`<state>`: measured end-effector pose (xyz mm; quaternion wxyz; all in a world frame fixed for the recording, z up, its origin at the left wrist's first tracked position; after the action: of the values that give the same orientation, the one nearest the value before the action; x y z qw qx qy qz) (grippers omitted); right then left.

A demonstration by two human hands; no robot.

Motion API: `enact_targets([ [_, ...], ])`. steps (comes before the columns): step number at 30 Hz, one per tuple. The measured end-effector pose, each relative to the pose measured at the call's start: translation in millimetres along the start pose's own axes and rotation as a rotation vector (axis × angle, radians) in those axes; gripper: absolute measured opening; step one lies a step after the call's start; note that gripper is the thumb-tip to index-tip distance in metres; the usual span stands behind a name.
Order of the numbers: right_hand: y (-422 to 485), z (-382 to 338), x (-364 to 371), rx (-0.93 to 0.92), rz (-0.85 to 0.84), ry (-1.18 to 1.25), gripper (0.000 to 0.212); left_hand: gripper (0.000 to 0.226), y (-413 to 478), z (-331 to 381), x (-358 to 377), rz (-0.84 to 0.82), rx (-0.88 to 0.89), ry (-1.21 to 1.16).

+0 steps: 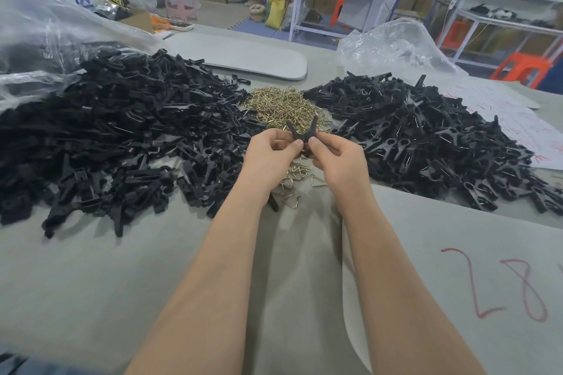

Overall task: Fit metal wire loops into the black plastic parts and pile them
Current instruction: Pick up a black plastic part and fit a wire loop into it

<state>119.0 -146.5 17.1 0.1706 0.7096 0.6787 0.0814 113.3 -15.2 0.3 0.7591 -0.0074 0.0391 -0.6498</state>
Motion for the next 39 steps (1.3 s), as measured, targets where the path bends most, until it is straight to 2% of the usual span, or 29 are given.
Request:
enact_targets([
  [6,0,-1,-1,-0.005,-0.013,-0.002,0.036,0.011,-1,2,-1,-0.005,0.003,-0.005],
  [10,0,-2,-1,0.008,-0.010,0.020,0.034,0.003,-1,2,1,-0.014,0.012,0.027],
  [14,-1,-3,0,0.031,-0.013,0.050,0.031,0.006,-2,3,2,-0.017,0.015,0.040],
  [22,-3,1,4,0.118,-0.026,0.133,0.016,0.013,-2,4,0,-0.039,0.028,0.002],
  [24,-3,0,5,0.119,-0.014,0.114,0.012,0.009,-1,4,-7,0.001,0.013,-0.036],
  [26,-3,1,8,0.124,-0.012,0.043,0.011,0.008,1,4,-22,0.109,-0.006,-0.060],
  [28,-4,3,16,0.176,-0.091,-0.020,0.015,0.006,1,6,-42,0.281,0.006,0.035],
  [31,-14,7,34,0.245,-0.352,-0.201,0.012,0.006,-8,15,-63,0.498,0.094,0.307],
  [33,-21,6,43,0.217,-0.466,-0.379,0.007,0.014,-10,17,-65,0.561,0.104,0.479],
  [35,-26,6,50,0.174,-0.537,-0.501,0.020,0.022,-9,15,-68,0.615,0.052,0.666],
  [37,-31,7,59,0.160,-0.631,-0.565,0.030,0.031,-9,12,-68,0.611,0.002,0.721],
  [39,-34,8,65,0.121,-0.671,-0.670,0.030,0.035,-10,12,-66,0.593,0.016,0.678],
])
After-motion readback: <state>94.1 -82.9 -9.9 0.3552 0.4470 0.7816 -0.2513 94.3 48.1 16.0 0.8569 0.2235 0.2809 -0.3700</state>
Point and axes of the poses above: each hand's wrist, its own y-axis towards the middle knuckle, its own x-axis out of the palm, z = x × y, the point moved 8 cm from there along y, towards the middle knuckle, and after that the axes turned 4 degrees about -x, right-handed, at the moved point
